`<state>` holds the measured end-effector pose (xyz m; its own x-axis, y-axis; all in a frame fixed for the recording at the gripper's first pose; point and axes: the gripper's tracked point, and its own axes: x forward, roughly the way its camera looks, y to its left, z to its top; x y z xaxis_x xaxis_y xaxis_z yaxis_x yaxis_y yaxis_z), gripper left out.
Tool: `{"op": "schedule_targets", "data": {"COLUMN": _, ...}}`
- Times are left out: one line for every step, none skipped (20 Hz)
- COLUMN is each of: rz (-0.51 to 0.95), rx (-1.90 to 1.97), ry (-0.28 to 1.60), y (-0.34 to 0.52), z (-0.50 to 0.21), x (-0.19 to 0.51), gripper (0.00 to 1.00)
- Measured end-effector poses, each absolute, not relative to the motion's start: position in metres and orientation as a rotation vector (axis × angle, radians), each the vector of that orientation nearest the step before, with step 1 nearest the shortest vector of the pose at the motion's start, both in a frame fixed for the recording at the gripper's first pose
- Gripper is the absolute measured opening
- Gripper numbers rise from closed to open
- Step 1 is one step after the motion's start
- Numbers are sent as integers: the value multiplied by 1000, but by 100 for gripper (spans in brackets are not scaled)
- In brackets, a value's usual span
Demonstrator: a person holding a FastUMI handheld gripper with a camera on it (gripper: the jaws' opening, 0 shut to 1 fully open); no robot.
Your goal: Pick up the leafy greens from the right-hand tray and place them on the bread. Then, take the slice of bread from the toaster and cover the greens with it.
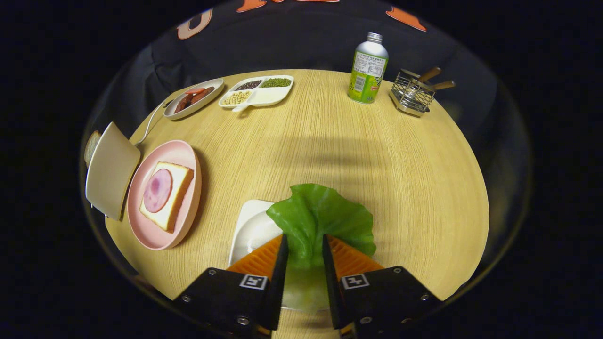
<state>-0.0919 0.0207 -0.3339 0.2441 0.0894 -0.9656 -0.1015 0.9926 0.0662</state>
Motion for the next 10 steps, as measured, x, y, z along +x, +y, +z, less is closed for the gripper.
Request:
{"op": "schedule_targets", "data": {"rz": 125, "rx": -2, "ry": 1319, "y": 20, "z": -334, "x": -92, "gripper": 25}}
{"op": "schedule_targets", "data": {"rz": 121, "rx": 6, "ry": 1318, "y": 18, "z": -335, "x": -91, "gripper": 17}}
{"op": "schedule_targets", "data": {"rz": 116, "rx": 37, "ry": 1321, "y": 19, "z": -334, "x": -91, "gripper": 10}}
{"op": "schedule_targets", "data": {"rz": 114, "rx": 84, "ry": 1329, "y": 21, "z": -332, "x": -92, "gripper": 8}}
{"op": "schedule_targets", "data": {"rz": 115, "rx": 126, "ry": 1329, "y": 23, "z": -329, "x": -92, "gripper": 4}}
{"op": "schedule_targets", "data": {"rz": 114, "rx": 146, "ry": 1320, "y": 24, "z": -326, "x": -90, "gripper": 4}}
{"op": "schedule_targets", "data": {"rz": 114, "rx": 156, "ry": 1304, "y": 24, "z": -321, "x": -87, "gripper": 4}}
{"op": "schedule_targets", "data": {"rz": 122, "rx": 172, "ry": 1283, "y": 28, "z": -315, "x": -83, "gripper": 4}}
{"op": "schedule_targets", "data": {"rz": 130, "rx": 197, "ry": 1265, "y": 34, "z": -307, "x": -81, "gripper": 4}}
{"op": "schedule_targets", "data": {"rz": 137, "rx": 213, "ry": 1252, "y": 40, "z": -300, "x": -79, "gripper": 4}}
